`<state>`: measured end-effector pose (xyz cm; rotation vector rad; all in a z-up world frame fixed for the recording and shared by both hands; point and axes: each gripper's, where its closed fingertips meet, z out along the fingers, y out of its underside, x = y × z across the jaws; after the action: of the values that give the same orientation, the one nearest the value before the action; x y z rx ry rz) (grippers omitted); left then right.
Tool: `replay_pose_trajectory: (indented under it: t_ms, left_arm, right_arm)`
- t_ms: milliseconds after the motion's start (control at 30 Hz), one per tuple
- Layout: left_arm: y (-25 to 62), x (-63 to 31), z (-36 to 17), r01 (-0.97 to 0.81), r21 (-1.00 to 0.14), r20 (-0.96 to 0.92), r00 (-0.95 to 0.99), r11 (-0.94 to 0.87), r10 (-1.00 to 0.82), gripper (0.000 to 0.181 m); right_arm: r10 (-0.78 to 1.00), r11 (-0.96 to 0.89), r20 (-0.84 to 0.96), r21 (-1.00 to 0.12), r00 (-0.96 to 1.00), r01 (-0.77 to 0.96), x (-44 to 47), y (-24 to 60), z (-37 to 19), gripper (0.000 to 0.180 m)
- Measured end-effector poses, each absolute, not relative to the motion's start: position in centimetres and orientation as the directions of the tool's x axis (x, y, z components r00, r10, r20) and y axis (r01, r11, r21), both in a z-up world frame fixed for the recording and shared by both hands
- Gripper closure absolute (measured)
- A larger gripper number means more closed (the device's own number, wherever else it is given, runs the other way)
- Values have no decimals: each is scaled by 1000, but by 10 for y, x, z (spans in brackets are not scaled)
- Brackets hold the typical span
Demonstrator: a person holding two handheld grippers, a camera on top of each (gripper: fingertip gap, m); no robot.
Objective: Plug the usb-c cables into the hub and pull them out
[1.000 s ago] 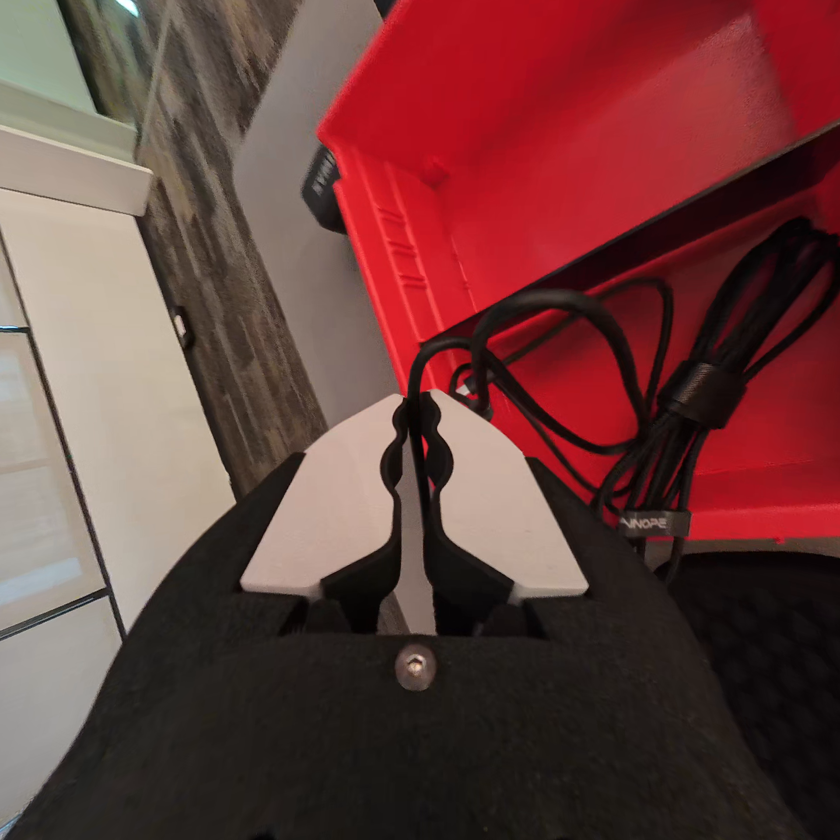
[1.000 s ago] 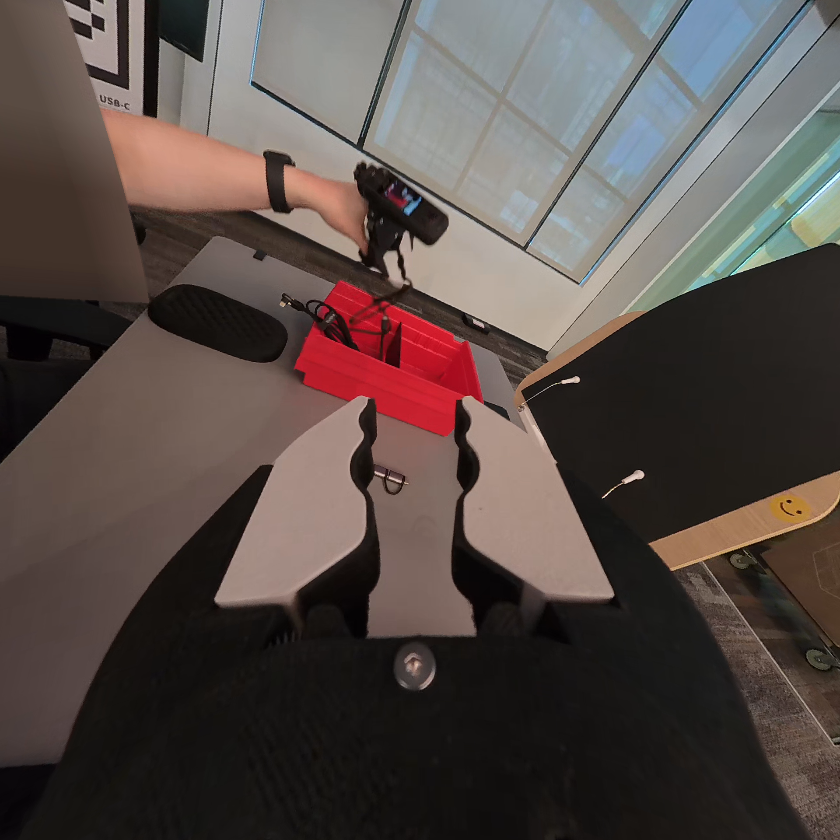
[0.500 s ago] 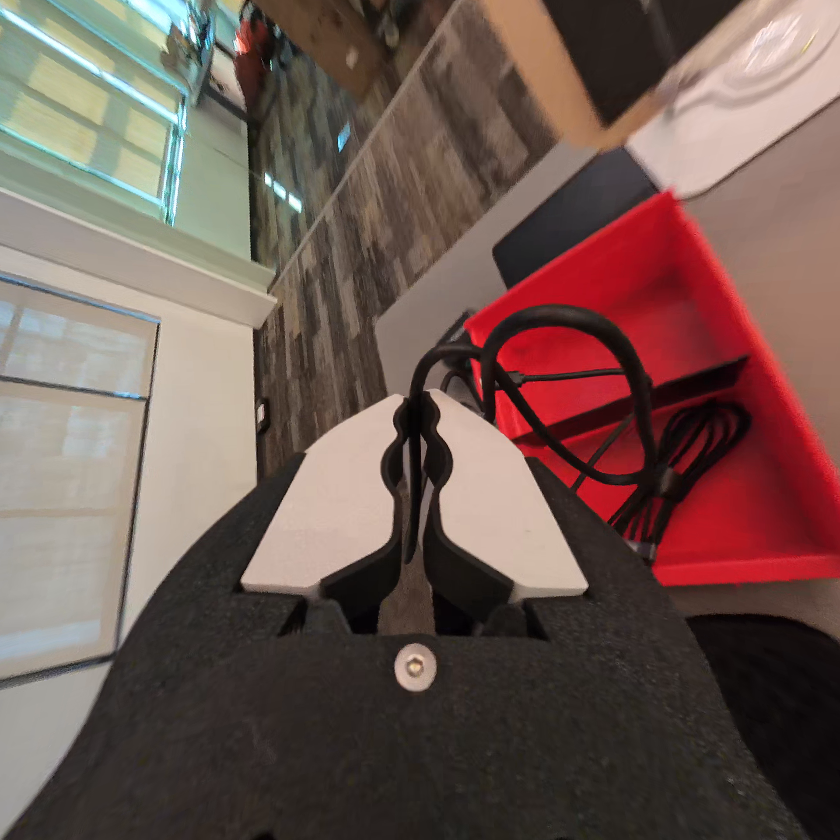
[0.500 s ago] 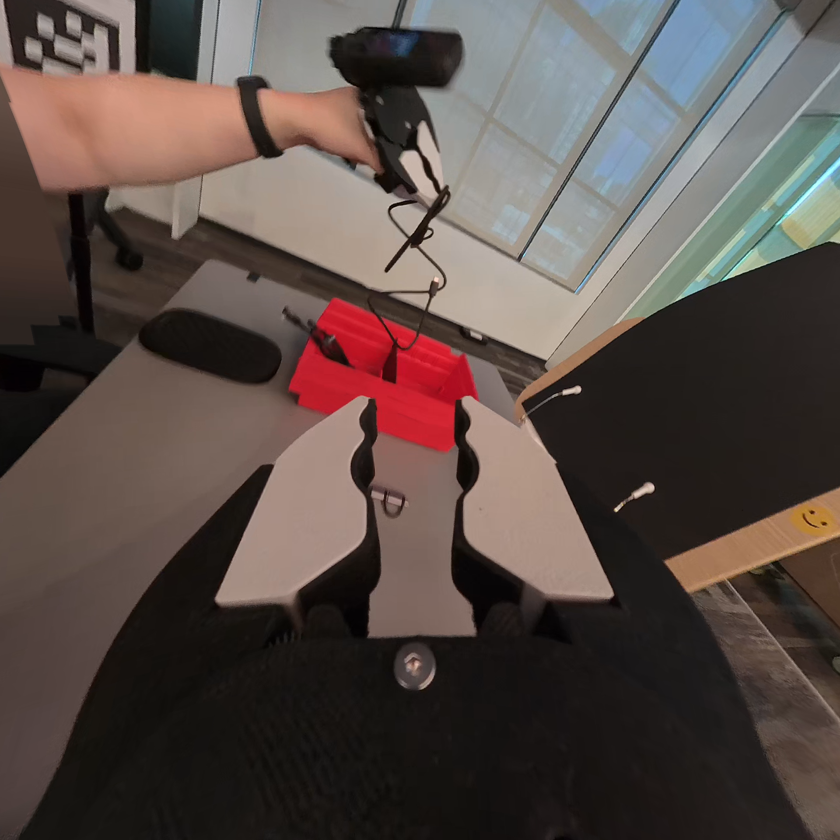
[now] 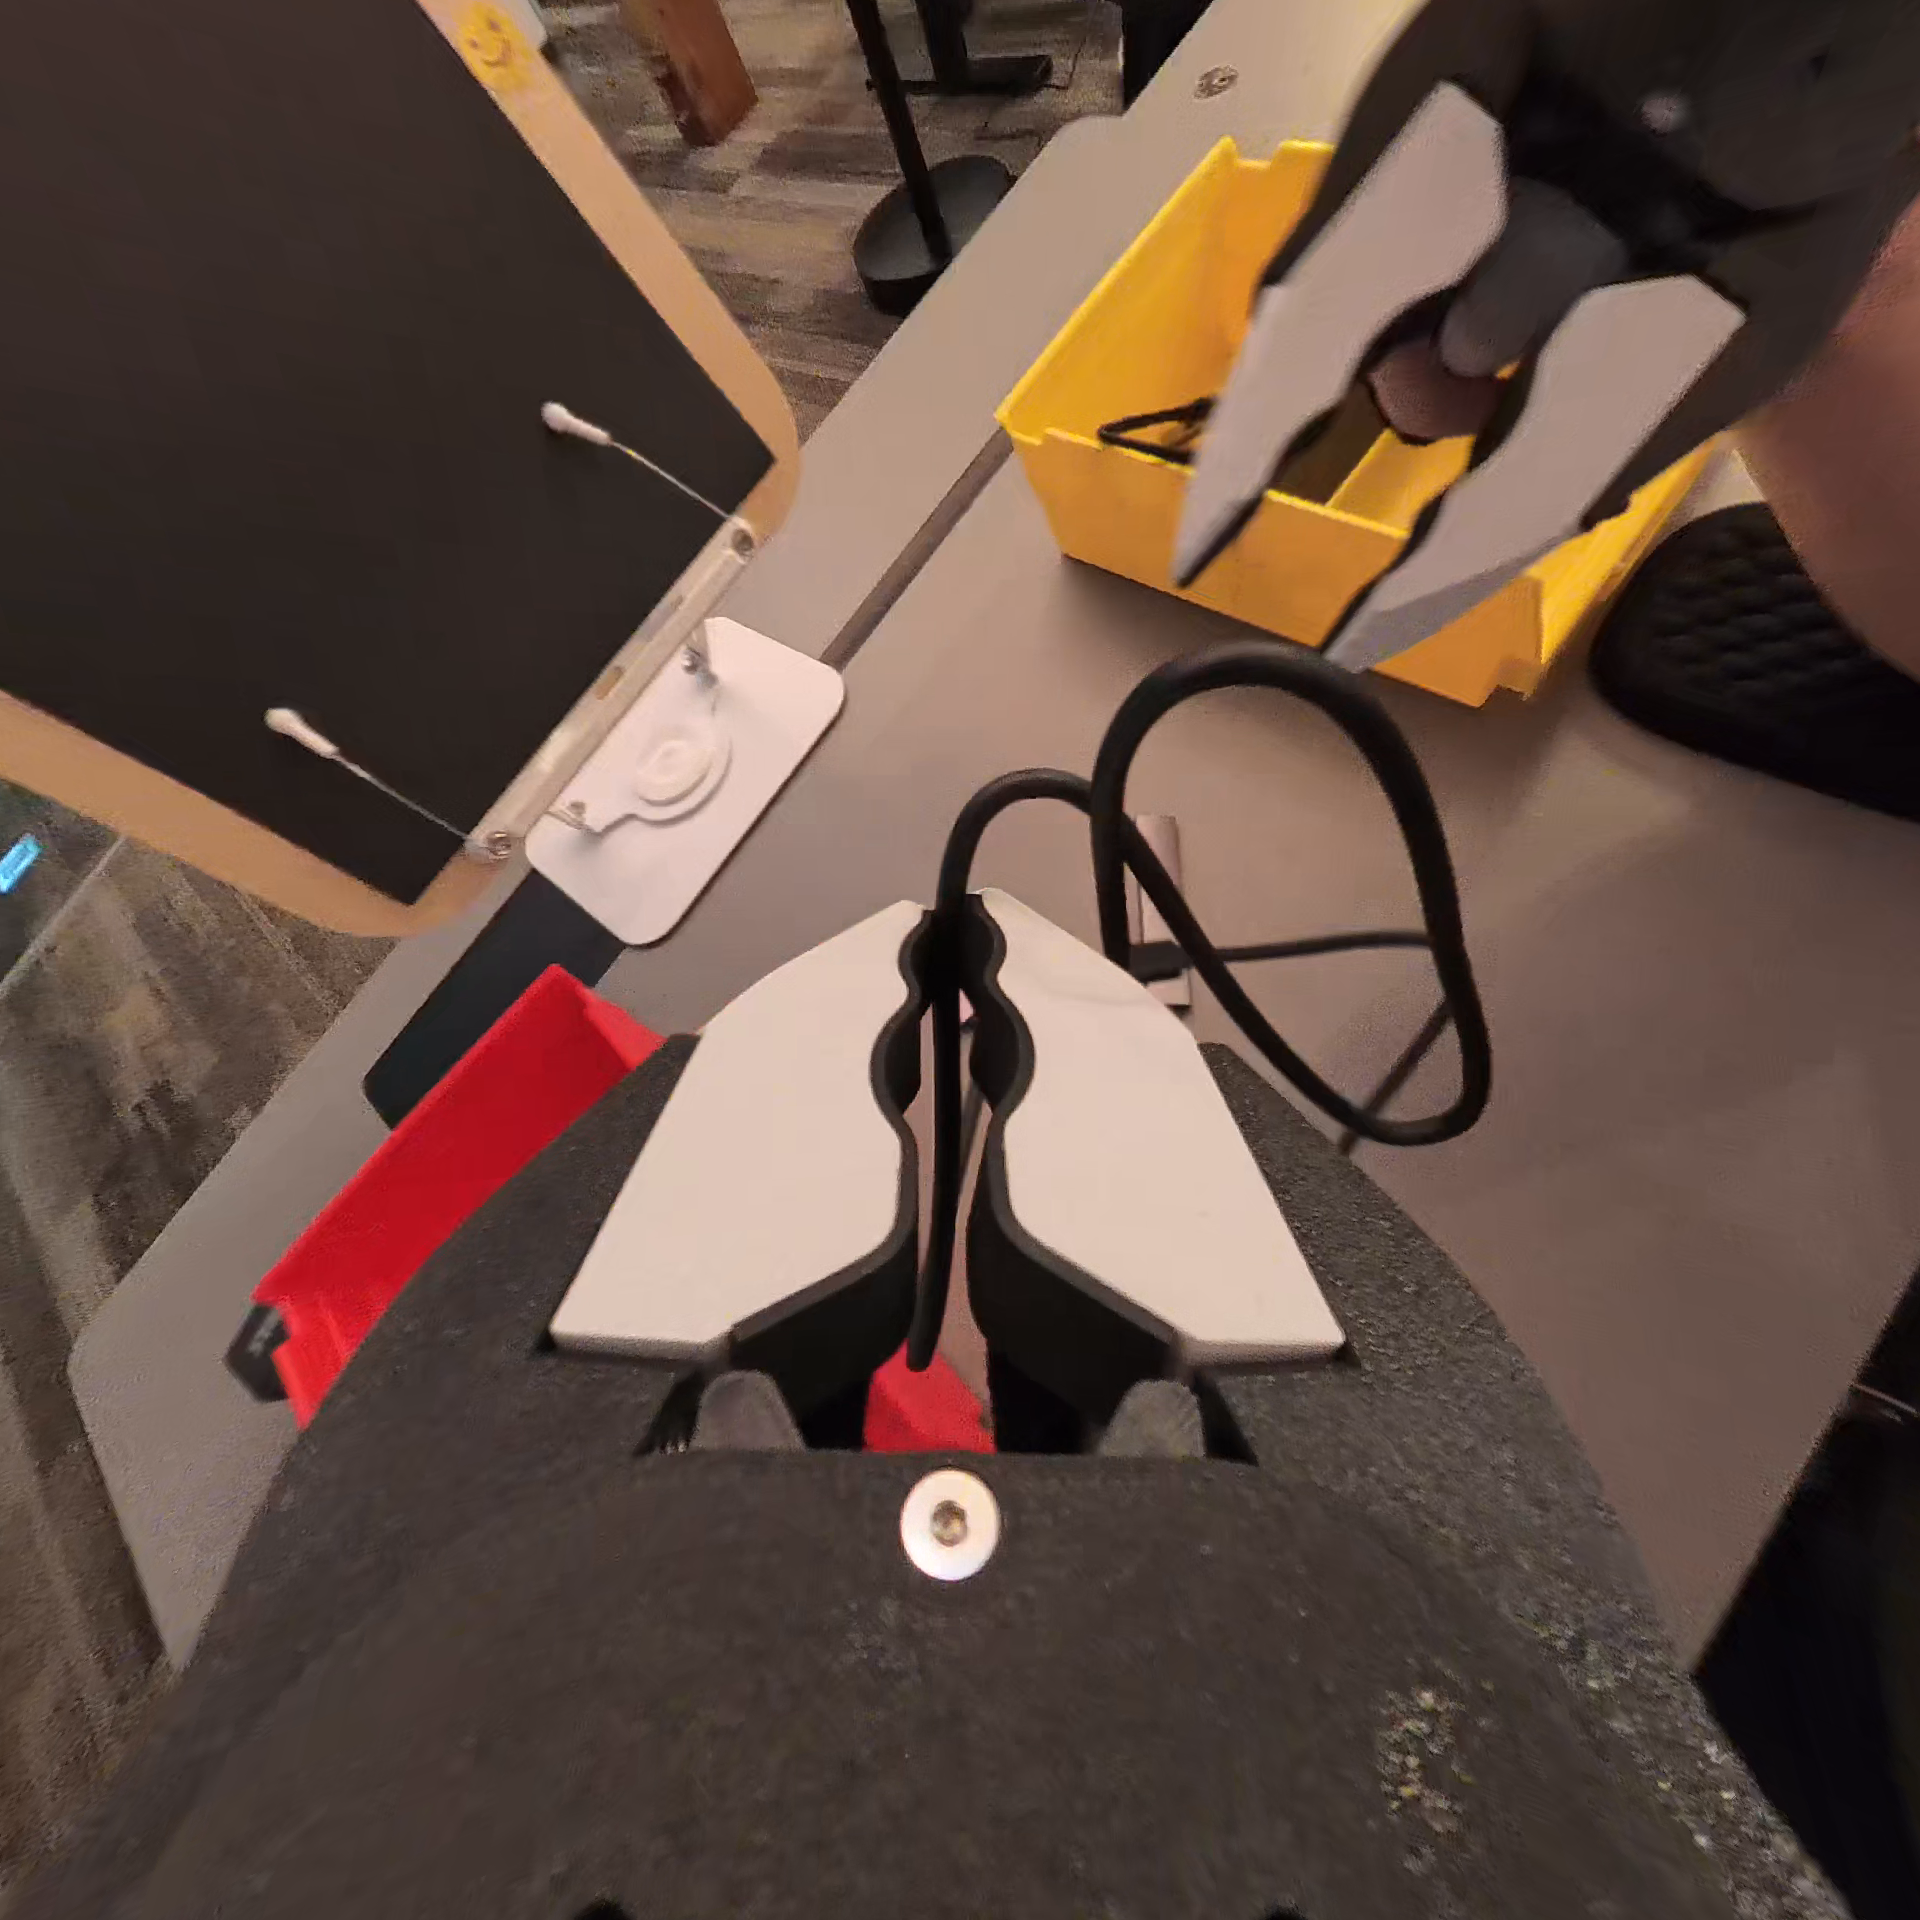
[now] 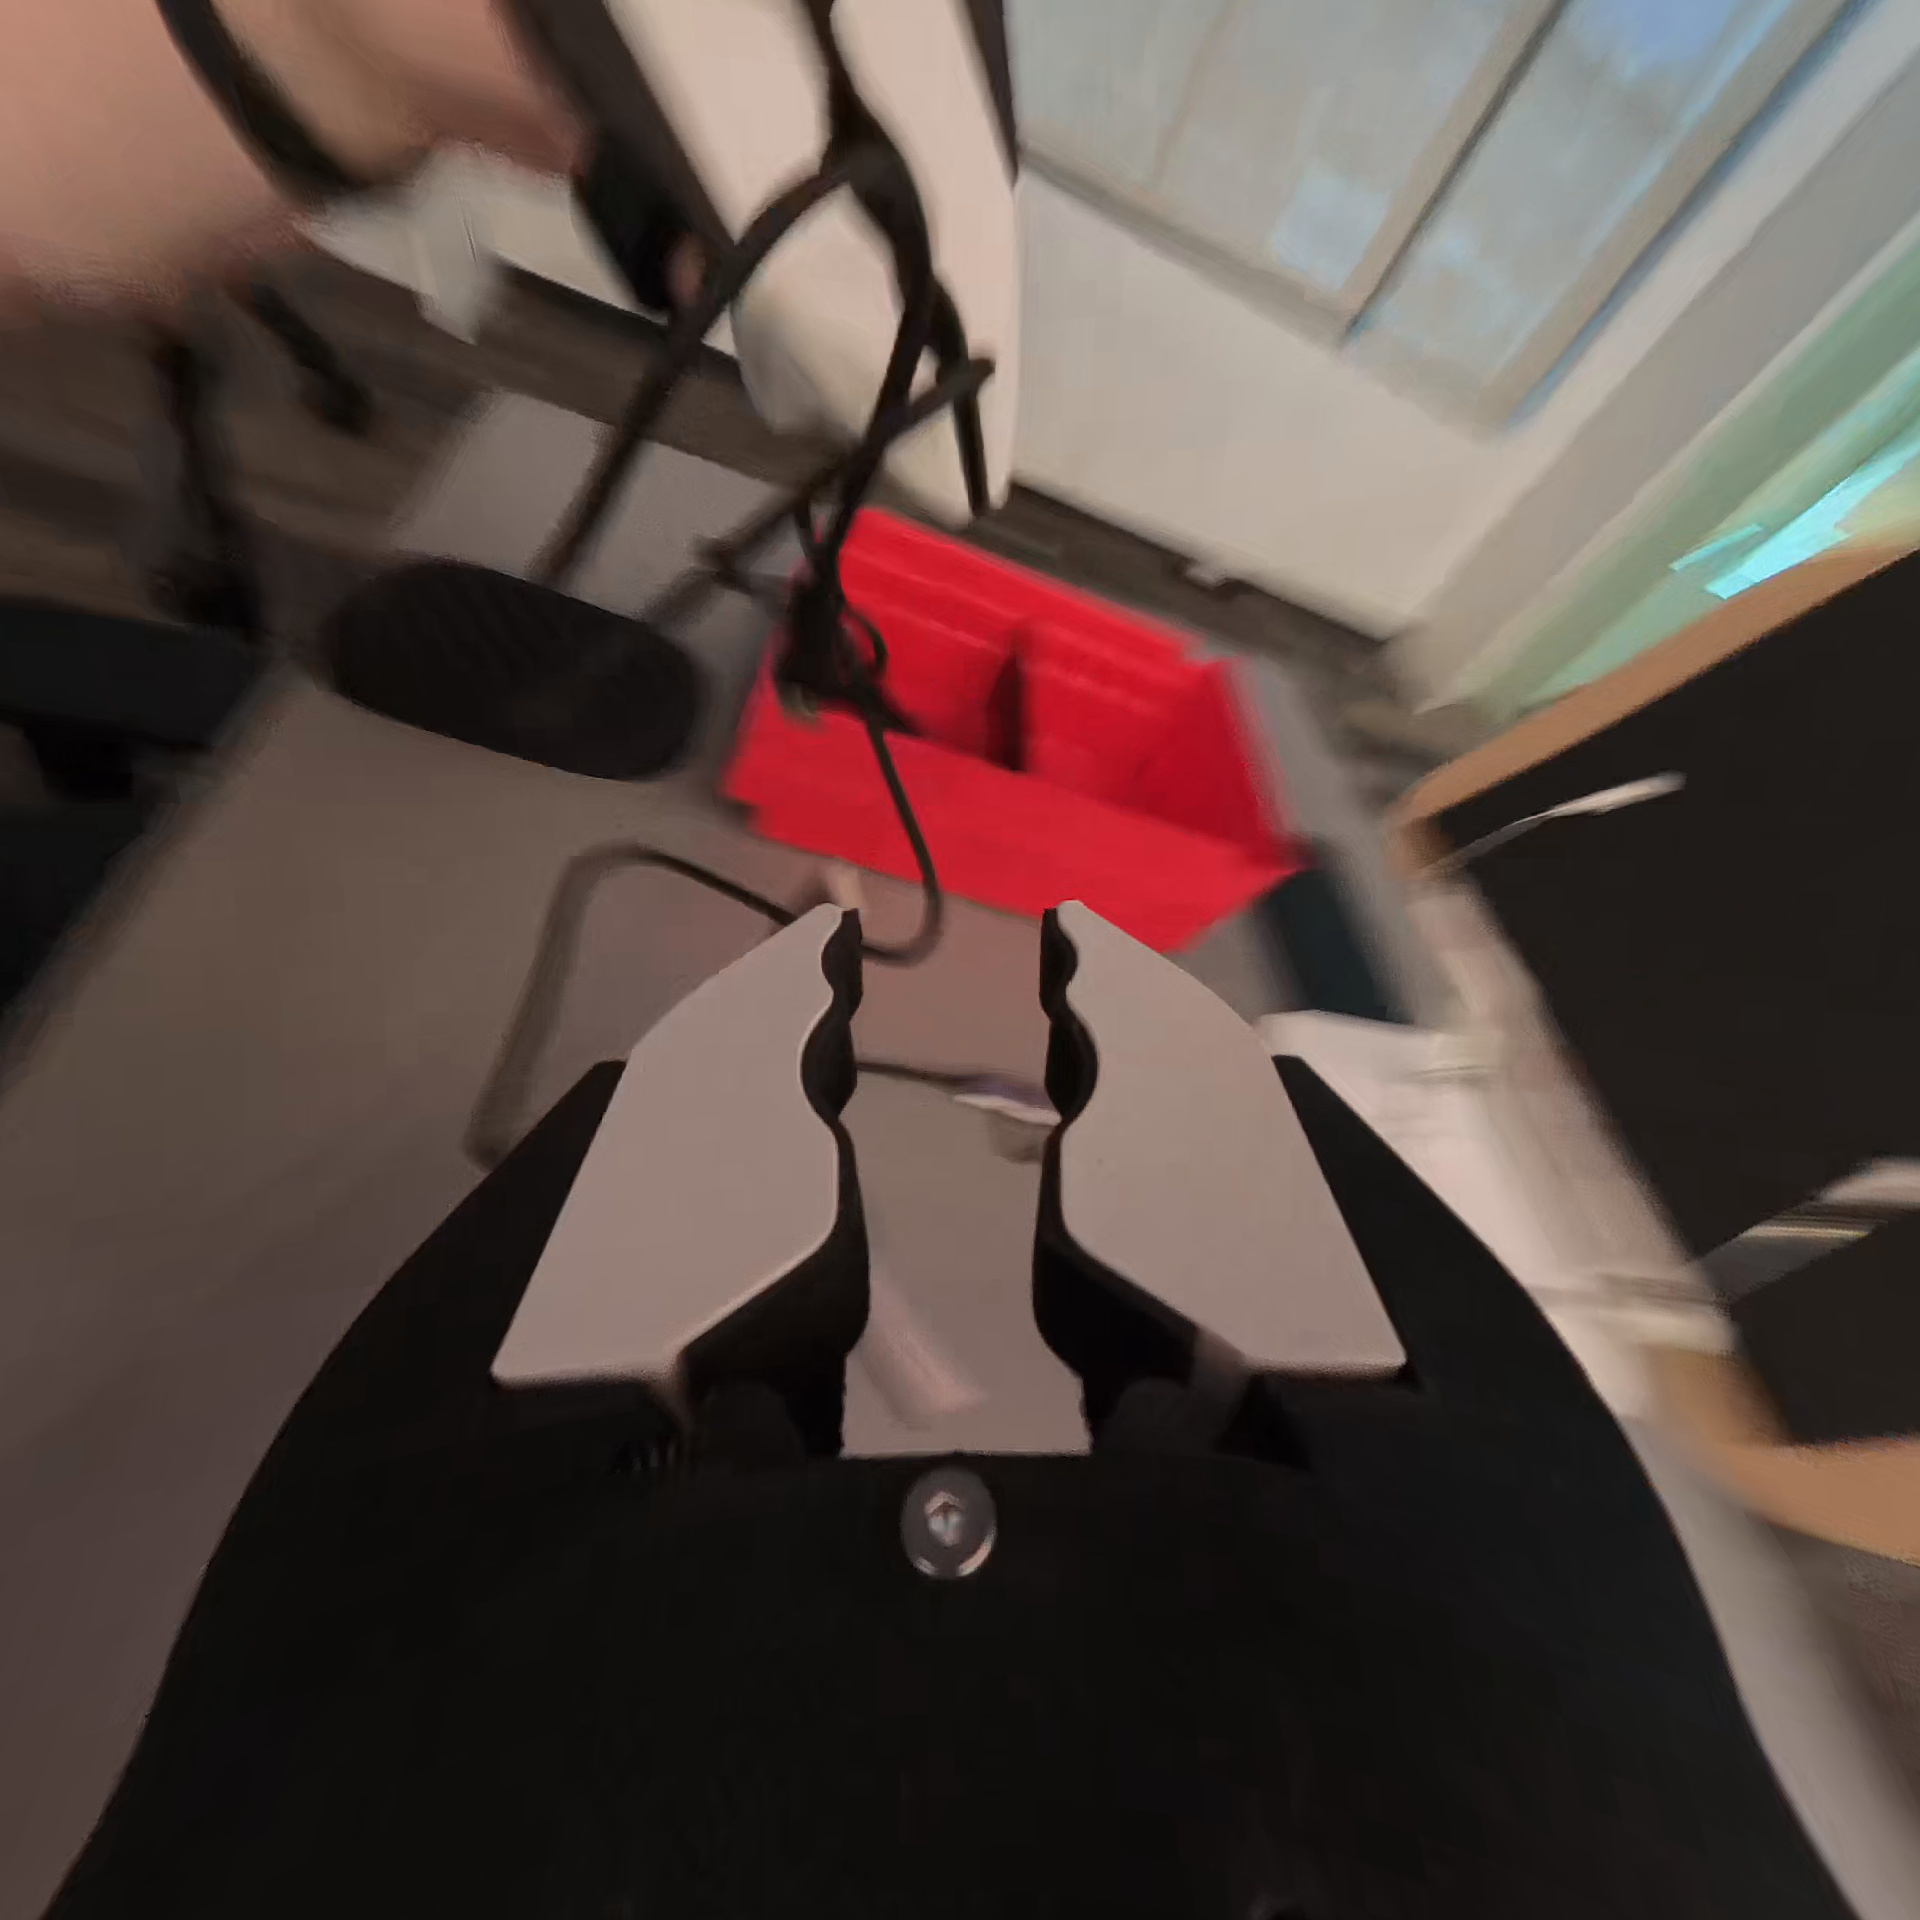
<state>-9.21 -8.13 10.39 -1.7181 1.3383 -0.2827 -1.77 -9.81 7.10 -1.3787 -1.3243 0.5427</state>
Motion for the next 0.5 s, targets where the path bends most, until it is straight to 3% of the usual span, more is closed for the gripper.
replay_pose_trajectory:
  t_ms: [67, 267, 500]
  left_arm:
    - [-84, -86, 87, -638, -770, -352, 417, 5, -838, 178]
    - [-71, -101, 97, -508, -859, -268, 550, -62, -791, 177]
    - [-74, -118, 132, -345, -938, -185, 579, -32, -794, 178]
  right_arm:
    - [957, 67, 176, -906, 230, 417, -29, -100, 50, 143]
    - [914, -163, 24, -892, 405, 421, -58, -65, 8, 128]
    - [803, -41, 201, -921, 562, 388, -73, -31, -4, 125]
